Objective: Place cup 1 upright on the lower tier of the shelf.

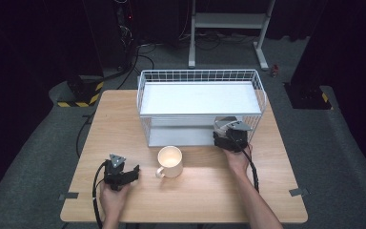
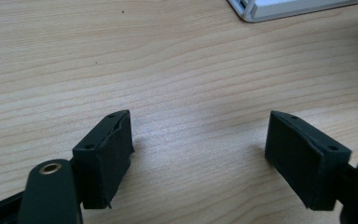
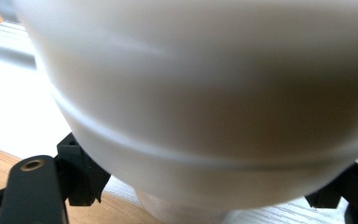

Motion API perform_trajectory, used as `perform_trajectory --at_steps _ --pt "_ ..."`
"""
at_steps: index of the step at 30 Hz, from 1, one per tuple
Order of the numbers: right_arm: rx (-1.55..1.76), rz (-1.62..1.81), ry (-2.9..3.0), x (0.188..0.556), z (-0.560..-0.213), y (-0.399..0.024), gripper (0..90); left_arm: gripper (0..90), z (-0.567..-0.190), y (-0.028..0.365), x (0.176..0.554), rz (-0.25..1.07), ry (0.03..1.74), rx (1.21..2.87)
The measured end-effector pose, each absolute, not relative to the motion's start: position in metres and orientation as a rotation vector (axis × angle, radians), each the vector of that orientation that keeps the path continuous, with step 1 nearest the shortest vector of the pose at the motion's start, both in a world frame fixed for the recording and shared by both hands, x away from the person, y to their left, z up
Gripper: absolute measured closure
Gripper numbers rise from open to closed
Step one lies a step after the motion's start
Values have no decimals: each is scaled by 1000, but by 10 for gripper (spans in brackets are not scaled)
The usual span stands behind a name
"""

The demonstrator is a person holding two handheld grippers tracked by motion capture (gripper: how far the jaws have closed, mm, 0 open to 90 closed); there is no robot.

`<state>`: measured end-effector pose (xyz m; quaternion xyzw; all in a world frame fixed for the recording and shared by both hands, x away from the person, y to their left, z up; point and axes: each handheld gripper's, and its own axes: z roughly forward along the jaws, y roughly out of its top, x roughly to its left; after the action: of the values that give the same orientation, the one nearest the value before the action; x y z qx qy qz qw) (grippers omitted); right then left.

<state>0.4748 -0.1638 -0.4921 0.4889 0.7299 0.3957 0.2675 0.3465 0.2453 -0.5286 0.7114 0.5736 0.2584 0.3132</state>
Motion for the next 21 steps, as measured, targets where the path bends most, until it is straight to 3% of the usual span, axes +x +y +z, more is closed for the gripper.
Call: perform_trajectory --at_steps 10,21 --pt "1334 1083 1979 472 -490 -165 133 233 -529 245 346 682 1512 1876" --pt "1315 1065 1998 466 -492 -169 152 233 -529 245 347 682 1512 1875"
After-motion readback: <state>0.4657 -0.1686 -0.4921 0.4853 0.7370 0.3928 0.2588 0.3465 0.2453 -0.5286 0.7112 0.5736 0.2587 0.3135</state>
